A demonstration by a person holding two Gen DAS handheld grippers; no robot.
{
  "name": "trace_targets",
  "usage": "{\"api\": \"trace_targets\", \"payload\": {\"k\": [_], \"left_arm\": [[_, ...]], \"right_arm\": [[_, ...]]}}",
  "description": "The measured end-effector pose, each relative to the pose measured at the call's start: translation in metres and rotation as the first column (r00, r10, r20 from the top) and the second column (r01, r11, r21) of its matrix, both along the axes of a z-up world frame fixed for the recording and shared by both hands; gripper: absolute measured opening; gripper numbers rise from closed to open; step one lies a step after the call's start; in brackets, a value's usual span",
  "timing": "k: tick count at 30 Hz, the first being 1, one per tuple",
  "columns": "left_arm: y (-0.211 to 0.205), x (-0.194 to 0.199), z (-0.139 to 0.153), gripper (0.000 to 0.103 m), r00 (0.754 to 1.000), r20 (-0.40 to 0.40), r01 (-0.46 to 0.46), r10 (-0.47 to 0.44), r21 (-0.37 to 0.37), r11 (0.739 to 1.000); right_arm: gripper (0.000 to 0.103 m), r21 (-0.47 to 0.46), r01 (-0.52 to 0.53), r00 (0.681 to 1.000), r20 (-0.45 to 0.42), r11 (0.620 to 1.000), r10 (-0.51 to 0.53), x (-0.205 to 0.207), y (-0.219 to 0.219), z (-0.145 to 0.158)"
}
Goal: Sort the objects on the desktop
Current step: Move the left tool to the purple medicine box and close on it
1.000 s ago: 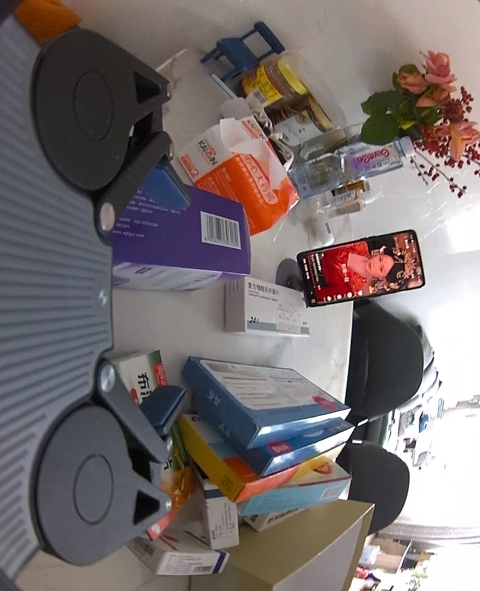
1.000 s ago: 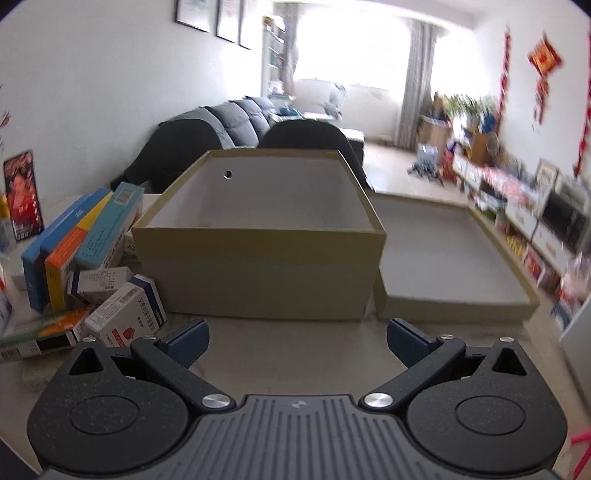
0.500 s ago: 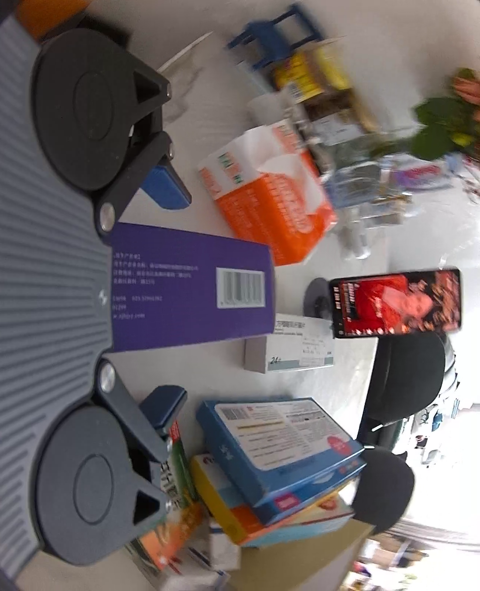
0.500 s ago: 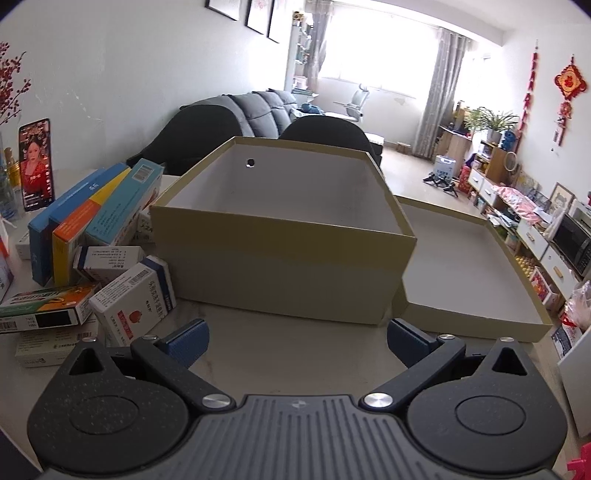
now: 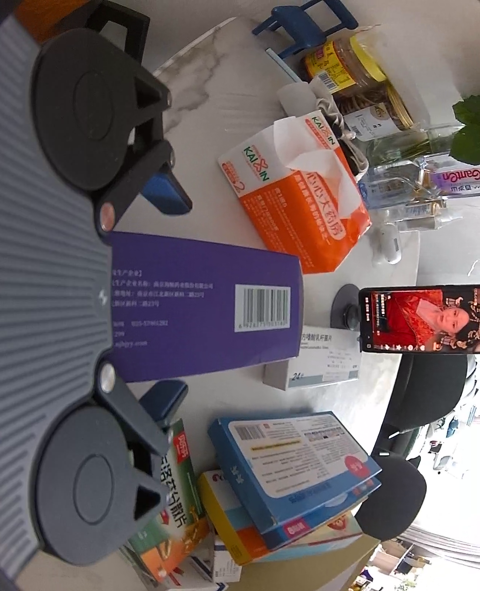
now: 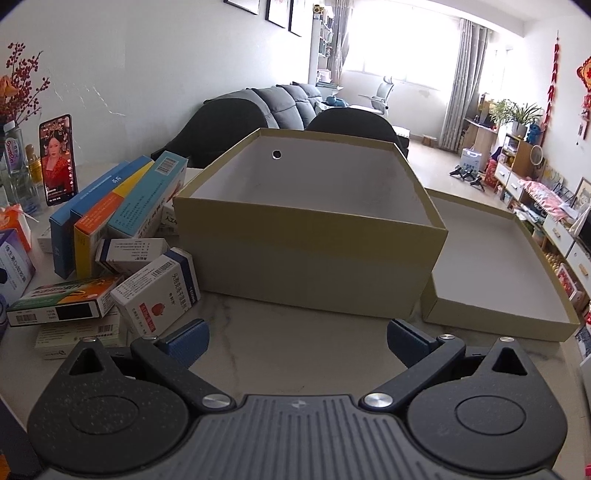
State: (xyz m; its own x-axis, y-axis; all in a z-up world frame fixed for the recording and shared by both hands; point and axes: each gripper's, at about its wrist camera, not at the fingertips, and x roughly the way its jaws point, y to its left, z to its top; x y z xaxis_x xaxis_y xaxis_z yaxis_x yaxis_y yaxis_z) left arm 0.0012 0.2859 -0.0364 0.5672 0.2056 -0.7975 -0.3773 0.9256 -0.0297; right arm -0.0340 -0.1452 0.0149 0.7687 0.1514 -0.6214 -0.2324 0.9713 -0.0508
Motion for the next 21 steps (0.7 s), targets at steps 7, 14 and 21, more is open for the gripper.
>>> {"api": "trace_targets", "payload": {"k": [7,14,21], "left_arm": [[0.004,-0.001,-0.001,0.065,1.0,-0.007,0.003,-0.003,-0.002,1.0],[0.002,-0.006,-0.002,0.064,0.999,0.036,-0.031,0.031,0.003,1.0],[0.002,-0.014,0.009,0.064,0.994,0.096,-0.059,0.058,-0.001,0.998]], "right_arm": [[0.103,0.007,-0.005,1.0,-0.024,1.0,0.005,0.003,-0.001,-0.005],[0.103,0.006,-0.003,1.0,-0.025,1.0,0.003,0.003,-0.004,-0.007],[0.103,0.026,0.015,1.0,-0.018,1.0,-0.014,0.003,-0.011,-0.007]]}}
